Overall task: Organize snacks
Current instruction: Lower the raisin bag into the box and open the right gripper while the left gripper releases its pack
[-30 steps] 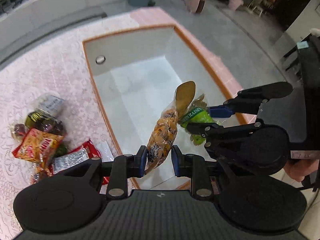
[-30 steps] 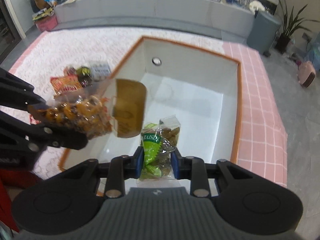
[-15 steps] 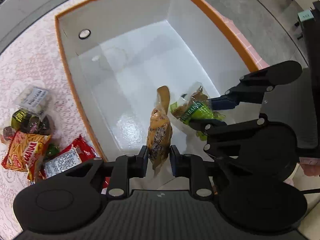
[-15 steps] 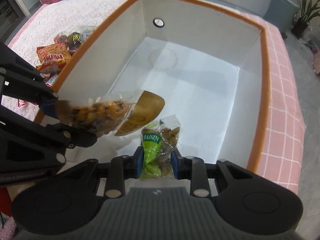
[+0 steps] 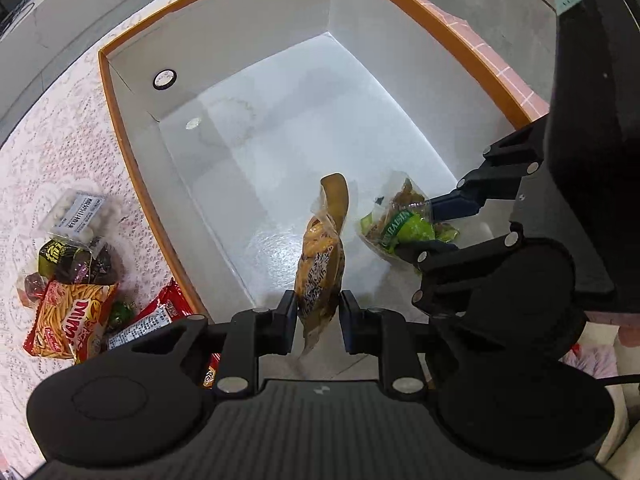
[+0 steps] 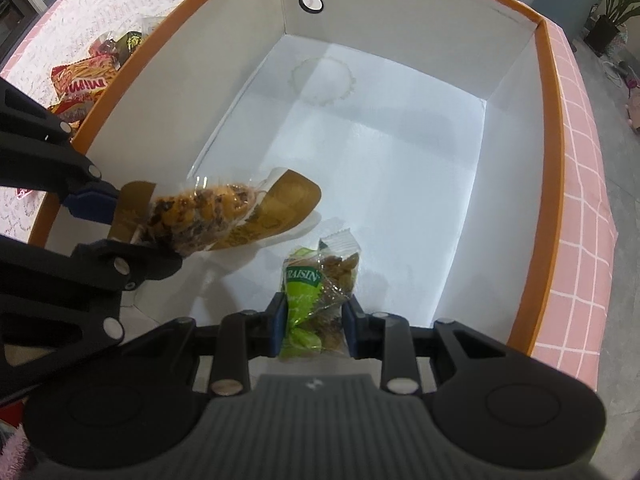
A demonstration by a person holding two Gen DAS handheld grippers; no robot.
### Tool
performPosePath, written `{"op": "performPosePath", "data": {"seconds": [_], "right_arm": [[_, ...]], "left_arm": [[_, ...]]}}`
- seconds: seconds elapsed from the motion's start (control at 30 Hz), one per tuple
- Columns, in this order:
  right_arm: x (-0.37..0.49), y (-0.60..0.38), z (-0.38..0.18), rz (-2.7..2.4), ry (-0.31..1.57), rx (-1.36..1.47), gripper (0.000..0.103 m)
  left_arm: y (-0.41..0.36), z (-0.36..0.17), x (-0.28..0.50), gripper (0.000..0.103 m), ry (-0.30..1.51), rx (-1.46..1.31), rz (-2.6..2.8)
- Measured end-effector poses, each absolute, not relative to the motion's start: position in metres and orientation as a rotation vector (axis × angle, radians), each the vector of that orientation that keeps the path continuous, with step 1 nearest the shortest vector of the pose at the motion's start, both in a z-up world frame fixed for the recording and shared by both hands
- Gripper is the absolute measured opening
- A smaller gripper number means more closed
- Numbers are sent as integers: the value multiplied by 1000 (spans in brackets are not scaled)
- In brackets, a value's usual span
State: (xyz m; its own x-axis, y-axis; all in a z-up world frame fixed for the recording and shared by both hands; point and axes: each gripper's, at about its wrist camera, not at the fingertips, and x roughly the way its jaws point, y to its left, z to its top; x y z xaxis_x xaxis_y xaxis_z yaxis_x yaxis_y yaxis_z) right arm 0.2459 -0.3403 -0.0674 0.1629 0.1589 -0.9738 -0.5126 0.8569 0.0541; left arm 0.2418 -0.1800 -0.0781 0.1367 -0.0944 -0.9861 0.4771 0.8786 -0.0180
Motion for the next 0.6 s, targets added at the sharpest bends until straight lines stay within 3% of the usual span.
{"op": "performPosePath", "data": {"seconds": [0.3, 0.53, 0.6], "right_arm": [[239, -339, -61, 470, 1320, -349, 29], [228, -343, -44, 453, 1277, -368, 47], [224, -346, -36, 447, 1259, -355, 52]], "left_arm": [[-192, -62, 235, 33, 1364, 337, -414], [-174, -40, 224, 59, 1328, 290, -453], [-167, -30, 219, 62, 1303, 268, -475]]}}
